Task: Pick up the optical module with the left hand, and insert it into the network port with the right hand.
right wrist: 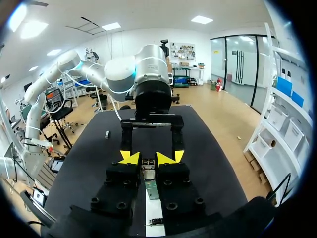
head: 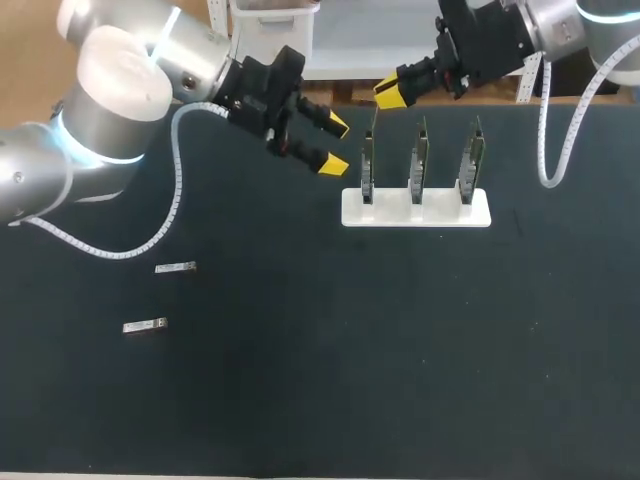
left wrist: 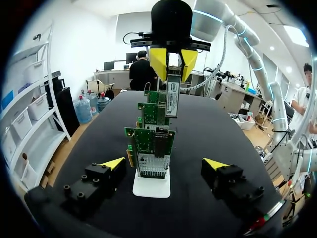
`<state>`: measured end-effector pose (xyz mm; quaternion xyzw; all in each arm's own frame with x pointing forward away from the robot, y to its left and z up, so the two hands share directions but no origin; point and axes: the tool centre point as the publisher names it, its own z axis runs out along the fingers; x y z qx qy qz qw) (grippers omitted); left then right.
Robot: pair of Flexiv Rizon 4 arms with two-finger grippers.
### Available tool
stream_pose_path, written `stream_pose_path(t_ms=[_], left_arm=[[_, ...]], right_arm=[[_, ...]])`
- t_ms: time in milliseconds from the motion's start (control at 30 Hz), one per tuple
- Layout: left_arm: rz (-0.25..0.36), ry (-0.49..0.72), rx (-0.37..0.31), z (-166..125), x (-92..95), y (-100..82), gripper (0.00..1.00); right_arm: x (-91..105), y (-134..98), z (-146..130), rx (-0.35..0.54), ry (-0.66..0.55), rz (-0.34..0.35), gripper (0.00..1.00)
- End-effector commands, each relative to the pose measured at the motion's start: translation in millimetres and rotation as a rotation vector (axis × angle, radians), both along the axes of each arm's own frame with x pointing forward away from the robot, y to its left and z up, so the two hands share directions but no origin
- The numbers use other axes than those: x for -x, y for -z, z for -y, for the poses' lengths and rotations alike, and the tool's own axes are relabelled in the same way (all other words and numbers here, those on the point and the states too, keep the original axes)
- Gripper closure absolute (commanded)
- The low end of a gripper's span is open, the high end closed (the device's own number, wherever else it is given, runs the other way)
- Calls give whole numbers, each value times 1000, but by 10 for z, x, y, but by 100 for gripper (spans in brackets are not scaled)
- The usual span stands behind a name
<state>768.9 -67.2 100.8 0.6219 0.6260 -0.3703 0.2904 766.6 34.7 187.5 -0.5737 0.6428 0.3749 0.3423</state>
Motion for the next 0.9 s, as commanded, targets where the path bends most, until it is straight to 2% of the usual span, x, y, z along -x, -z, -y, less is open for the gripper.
stream_pose_path(t_ms=[33,900], left_arm=[[-13,8,-6,12,-51,2,0],[-9,57,-44,19,-91,31,0]], right_arm=[[11,3,4,-1,1,1,100],[-17,25,21,3,10,-5,100]])
